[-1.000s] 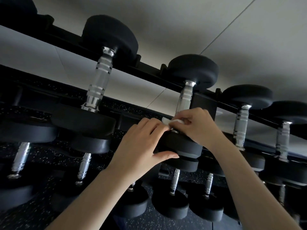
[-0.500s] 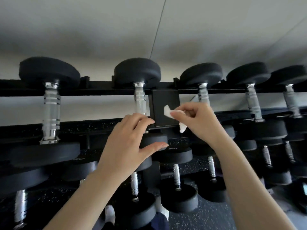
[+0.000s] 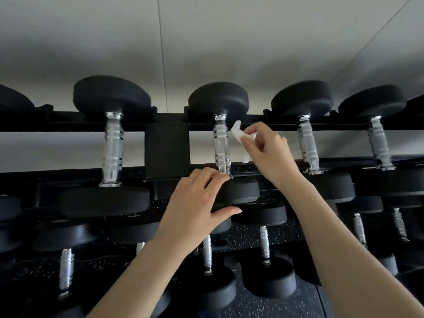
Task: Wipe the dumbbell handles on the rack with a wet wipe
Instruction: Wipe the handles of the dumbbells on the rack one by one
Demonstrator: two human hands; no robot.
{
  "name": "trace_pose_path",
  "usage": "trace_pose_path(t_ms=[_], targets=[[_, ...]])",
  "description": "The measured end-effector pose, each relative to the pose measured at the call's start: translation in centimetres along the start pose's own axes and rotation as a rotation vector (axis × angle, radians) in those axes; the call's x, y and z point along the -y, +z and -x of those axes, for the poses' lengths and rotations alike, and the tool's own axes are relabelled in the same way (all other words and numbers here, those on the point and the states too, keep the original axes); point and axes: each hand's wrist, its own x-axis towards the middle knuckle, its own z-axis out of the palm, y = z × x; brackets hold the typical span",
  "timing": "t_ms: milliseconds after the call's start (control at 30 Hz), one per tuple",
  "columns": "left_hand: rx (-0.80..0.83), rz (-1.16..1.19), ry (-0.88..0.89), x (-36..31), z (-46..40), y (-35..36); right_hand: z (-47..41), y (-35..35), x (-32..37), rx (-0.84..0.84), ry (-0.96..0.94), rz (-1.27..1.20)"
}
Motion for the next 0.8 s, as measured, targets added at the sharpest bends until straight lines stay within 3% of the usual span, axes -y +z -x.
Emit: trace_pose_path(t_ms=[200, 367, 633, 800], targets=[[-0.018, 0.011, -0.122, -0.5, 0.6, 1.1, -4.5, 3.2, -0.3, -0.018, -0.249, 0.074], [-0.031, 0.028, -0.157, -0.7, 0.8, 1.4, -5.3, 4.9, -0.7, -0.160, -0.289, 0.140], [-0.061, 0.061, -0.146, -0.5, 1.0, 1.8, -5.1, 6.1, -0.9, -0.302, -0.061, -0.234], [-0.064, 0.077, -0.148, -0.4, 1.0, 1.8, -4.8, 6.2, -0.4, -0.328, 0.034, -0.246]])
